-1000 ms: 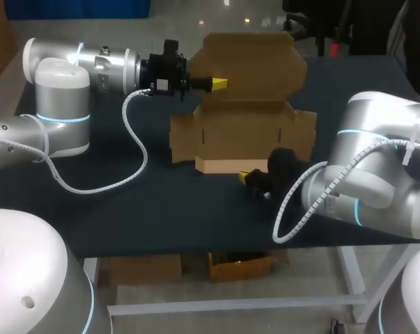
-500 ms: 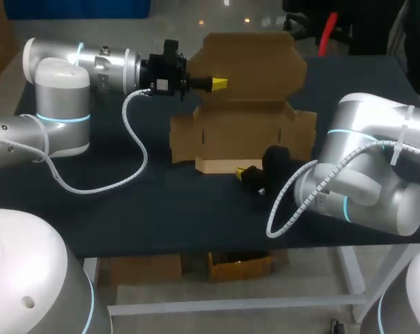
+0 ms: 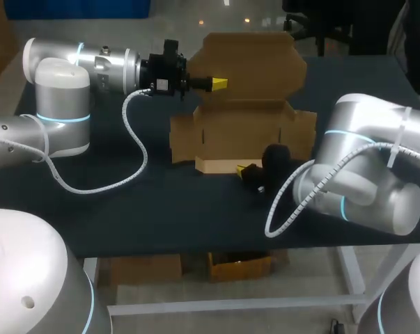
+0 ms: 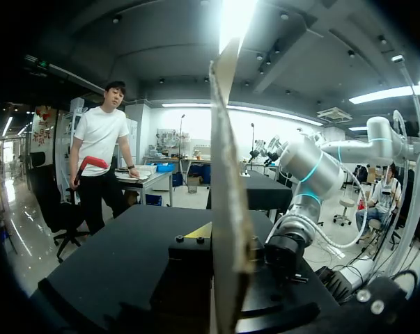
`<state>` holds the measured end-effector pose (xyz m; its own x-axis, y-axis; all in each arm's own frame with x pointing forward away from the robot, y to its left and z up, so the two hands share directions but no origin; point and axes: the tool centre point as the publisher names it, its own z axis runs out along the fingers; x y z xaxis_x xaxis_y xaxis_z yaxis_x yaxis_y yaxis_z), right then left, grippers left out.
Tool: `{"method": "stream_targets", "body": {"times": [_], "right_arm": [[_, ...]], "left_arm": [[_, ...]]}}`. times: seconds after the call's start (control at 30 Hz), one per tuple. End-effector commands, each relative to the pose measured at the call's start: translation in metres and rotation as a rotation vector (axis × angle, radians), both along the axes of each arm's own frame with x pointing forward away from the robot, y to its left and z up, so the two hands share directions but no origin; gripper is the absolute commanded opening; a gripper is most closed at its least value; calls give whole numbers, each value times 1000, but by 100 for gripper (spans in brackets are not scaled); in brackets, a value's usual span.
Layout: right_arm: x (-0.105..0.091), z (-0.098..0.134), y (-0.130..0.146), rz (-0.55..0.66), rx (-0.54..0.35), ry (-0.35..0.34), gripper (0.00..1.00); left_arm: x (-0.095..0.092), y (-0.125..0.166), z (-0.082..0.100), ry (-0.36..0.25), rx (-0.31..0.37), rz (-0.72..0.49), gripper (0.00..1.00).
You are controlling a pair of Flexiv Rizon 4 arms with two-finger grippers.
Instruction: Assemble the packaging by folding the flat box into shape, placing the metal phone stand inside, and closing the box properly
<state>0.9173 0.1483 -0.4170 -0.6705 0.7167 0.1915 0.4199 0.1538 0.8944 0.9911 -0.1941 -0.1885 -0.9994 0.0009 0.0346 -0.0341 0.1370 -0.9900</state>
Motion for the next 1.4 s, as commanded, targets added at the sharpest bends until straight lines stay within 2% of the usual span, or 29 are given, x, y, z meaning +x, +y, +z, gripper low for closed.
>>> {"method": "stream_targets", "body": {"times": [0.03, 1.4], "right_arm": [[2, -4, 3, -10, 1, -6, 0], [2, -10, 3, -19, 4, 0, 0]], "left_arm": [[0, 1, -1, -1, -1, -2, 0], [-3, 1, 0, -3, 0, -5, 0]]}}
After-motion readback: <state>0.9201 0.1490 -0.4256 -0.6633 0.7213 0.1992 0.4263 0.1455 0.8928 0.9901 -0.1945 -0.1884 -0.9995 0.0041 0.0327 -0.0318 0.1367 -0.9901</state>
